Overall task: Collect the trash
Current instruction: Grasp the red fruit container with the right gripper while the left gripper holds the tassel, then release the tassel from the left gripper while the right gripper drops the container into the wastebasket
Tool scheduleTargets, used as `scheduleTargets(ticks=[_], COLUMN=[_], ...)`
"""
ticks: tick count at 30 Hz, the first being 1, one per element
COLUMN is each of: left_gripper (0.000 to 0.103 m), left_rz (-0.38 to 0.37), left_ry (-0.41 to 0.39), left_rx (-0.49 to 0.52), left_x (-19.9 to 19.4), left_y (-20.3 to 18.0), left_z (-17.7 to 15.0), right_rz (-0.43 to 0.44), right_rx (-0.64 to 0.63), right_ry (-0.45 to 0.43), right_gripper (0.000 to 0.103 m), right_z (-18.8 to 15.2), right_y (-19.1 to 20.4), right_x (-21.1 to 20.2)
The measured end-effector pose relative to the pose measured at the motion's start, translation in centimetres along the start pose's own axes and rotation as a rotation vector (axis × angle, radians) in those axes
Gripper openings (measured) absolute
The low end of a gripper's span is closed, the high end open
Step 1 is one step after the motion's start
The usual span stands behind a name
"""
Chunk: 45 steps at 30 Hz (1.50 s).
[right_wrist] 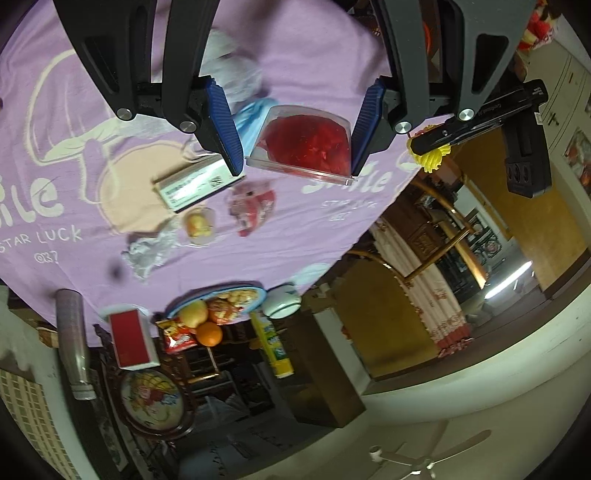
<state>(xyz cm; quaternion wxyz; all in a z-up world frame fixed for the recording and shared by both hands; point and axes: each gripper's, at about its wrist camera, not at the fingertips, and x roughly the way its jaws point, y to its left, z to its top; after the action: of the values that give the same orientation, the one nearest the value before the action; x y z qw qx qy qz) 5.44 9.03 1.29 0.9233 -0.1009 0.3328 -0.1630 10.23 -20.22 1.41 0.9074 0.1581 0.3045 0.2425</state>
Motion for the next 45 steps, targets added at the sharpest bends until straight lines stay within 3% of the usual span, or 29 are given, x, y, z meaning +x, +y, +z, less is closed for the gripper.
scheduleTargets(ticks=[10,21,23,25,28,34,42,45], left_gripper=[0.046,0.047,0.057,0.083,0.095,0.096,0.096,0.096], left_rz=[0.109,0.313,0.359,0.437,0.478,0.528,0.634,0.647], left_ry=[-0.061,0.039,0.081,0.103,0.059,-0.058,-0.056,-0.059], left_rx=[-0.056,-0.206,-0.225,-0.245,-0.294,-0.408,-0.447,-0.442], left_x=[-5.9,-10.7,-11.1,-11.6,-13.3,-16.9,-17.4,-17.9], left_y=[4.4,14.5,16.1,17.6,19.5,23.1,25.7,25.9], left_z=[-2.9,-10.2,-11.9,-13.3,-14.3,-15.4,-17.2,-17.4], right_rz=[0.067,0.149,0.17,0.192,0.221,0.273,0.35,0.358], right_rx=[-0.079,-0.177,-0.207,-0.242,-0.293,-0.39,-0.499,-0.537], right_ry=[0.034,0.201,0.24,0.28,0.338,0.441,0.563,0.56], right_gripper=[0.057,0.057,0.057,0.057,0.057,0.057,0.058,0.073], right_z=[-1.1,-3.8,-4.7,-5.8,-7.3,-10.2,-13.9,-14.2], right_y=[5.3,13.3,15.4,17.6,20.5,26.0,32.5,34.2], right_x=[0.6,6.9,8.5,9.8,11.6,14.3,17.6,18.5])
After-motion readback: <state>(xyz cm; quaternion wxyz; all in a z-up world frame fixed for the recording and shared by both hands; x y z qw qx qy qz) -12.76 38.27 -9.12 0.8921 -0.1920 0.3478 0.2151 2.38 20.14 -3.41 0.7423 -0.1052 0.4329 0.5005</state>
